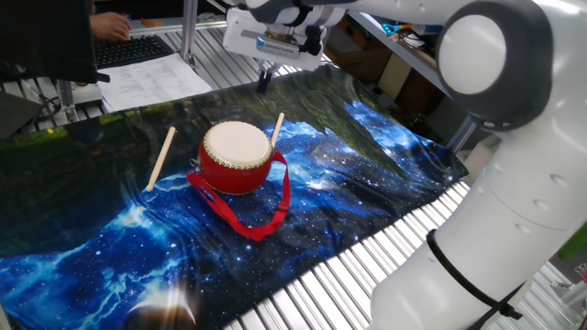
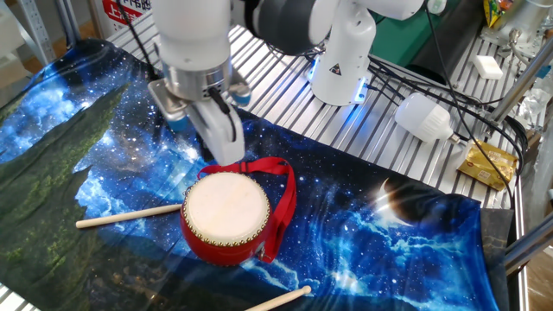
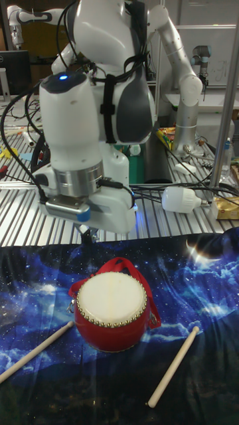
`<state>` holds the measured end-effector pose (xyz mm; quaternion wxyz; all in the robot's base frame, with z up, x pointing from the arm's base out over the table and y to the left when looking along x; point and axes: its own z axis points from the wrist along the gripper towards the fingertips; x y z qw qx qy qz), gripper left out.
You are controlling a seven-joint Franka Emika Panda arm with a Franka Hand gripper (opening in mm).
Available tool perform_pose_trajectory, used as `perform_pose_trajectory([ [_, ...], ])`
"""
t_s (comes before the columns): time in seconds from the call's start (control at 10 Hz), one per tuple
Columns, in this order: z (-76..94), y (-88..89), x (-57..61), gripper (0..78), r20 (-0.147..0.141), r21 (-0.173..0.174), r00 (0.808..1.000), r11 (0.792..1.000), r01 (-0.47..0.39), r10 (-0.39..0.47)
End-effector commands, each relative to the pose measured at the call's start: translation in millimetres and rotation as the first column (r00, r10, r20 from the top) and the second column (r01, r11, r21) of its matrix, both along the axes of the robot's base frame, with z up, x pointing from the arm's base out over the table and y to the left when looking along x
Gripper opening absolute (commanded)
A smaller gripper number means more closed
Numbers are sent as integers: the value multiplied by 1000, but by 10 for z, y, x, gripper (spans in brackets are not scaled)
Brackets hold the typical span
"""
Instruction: Play the drum
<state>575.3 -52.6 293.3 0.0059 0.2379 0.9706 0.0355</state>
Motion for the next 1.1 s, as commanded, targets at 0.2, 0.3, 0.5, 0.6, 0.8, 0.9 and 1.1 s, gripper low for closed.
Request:
perform_pose_trajectory([
  [0.2, -80, -99, 89, 0, 8, 0, 1000, 1000, -5, 5],
  [0.3, -127, -150, 139, 0, 8, -1, 1000, 1000, -2, 2],
  [0.5, -203, -241, 215, 0, 7, -2, 1000, 1000, -2, 2],
  [0.6, -252, -310, 264, 0, 8, -1, 1000, 1000, -4, 4],
  [0.8, -338, -442, 353, 0, 8, 0, 1000, 1000, -9, 9],
  [0.9, -377, -510, 392, 0, 8, 3, 1000, 1000, -15, 15],
  [1.1, -426, -605, 443, 0, 7, 1, 1000, 1000, -15, 15],
])
